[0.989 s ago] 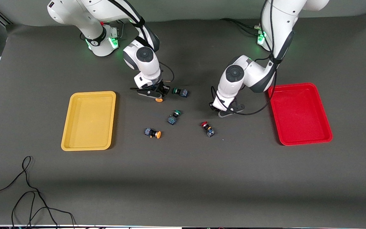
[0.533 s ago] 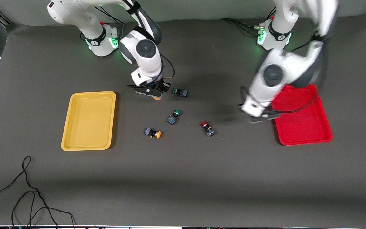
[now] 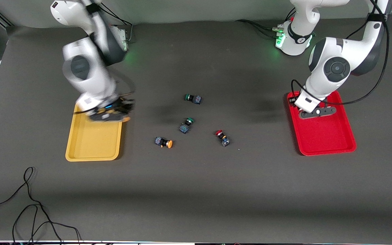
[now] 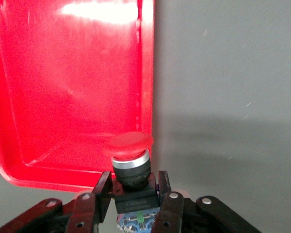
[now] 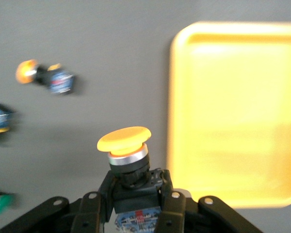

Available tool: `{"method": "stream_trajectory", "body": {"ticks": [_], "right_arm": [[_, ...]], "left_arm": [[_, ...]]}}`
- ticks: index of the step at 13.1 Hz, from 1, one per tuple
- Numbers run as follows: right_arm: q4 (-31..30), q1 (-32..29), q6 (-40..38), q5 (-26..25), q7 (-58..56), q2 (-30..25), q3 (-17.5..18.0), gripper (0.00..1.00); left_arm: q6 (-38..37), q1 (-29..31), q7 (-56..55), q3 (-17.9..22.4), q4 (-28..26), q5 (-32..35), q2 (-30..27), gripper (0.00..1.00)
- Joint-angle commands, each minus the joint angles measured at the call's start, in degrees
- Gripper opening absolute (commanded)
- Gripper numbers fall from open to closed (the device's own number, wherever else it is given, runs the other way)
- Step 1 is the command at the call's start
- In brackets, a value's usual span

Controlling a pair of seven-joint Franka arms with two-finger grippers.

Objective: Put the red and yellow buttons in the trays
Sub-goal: 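Carry the red button into the red tray while the right gripper carries yellow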

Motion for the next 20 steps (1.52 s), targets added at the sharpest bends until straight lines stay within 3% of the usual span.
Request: {"method": "stream_trajectory", "body": {"ticks": [1, 2, 4, 8, 9, 10, 11, 12, 15, 17, 20], "right_arm": [[-1.61, 0.74, 3.93, 0.15, -14.58, 1.65, -9.85, 0.19], [-3.18, 0.65, 8.22, 1.28, -18.2, 4.1, -12.41, 0.19], [-4.43, -2.4, 13.35, 9.86, -25.31, 10.76, -13.32, 0.19], [-1.98, -6.03, 17.84, 28.76, -41.84, 25.8, -12.88, 0.19], [-1.1, -6.73, 17.67, 32.54, -45.53, 27.92, -12.88, 0.2], [-0.91, -7.08, 17.67, 35.45, -47.66, 29.07, -12.88, 0.26], [-0.3, -7.08, 17.58, 37.05, -47.68, 30.13, -12.79, 0.68], [0.4, -7.17, 17.23, 37.33, -47.59, 30.57, -12.79, 0.99], [0.58, -6.3, 15.57, 37.16, -46.71, 27.34, -13.14, 1.0], [1.63, -4.02, 12.67, 35.76, -45.84, 25.14, -14.54, 1.0], [8.46, 7.38, 3.22, 28.38, -38.65, 24.42, -23.57, 1.0]], "left_arm": [[4.02, 4.53, 7.17, 0.41, -8.16, 0.5, -5.52, 0.0], [6.99, 6.2, 9.02, 0.42, -10.35, 0.5, -5.34, 0.0], [15.34, 7.45, 9.31, 0.5, -15.63, 0.5, -4.03, 0.0], [19.06, 8.77, 9.31, 0.5, -16.0, 0.5, 0.19, 0.0], [18.98, 9.11, 9.05, 0.42, -15.83, 0.5, 0.54, 0.62], [18.54, 9.2, 8.96, 0.42, -15.48, 0.42, 0.46, 1.0], [17.32, 9.12, 8.87, 0.42, -14.34, 0.42, 0.2, 1.0], [14.52, 9.03, 8.52, 0.24, -12.33, 0.42, -0.15, 1.0], [-0.66, 4.84, 5.64, -0.2, 2.13, -1.42, 1.15, 1.0], [-10.85, -1.05, -2.78, -0.11, 17.49, -1.96, 7.98, 1.0], [-19.24, -11.15, -18.32, -0.37, 39.57, -2.31, 23.08, 1.0]]}}
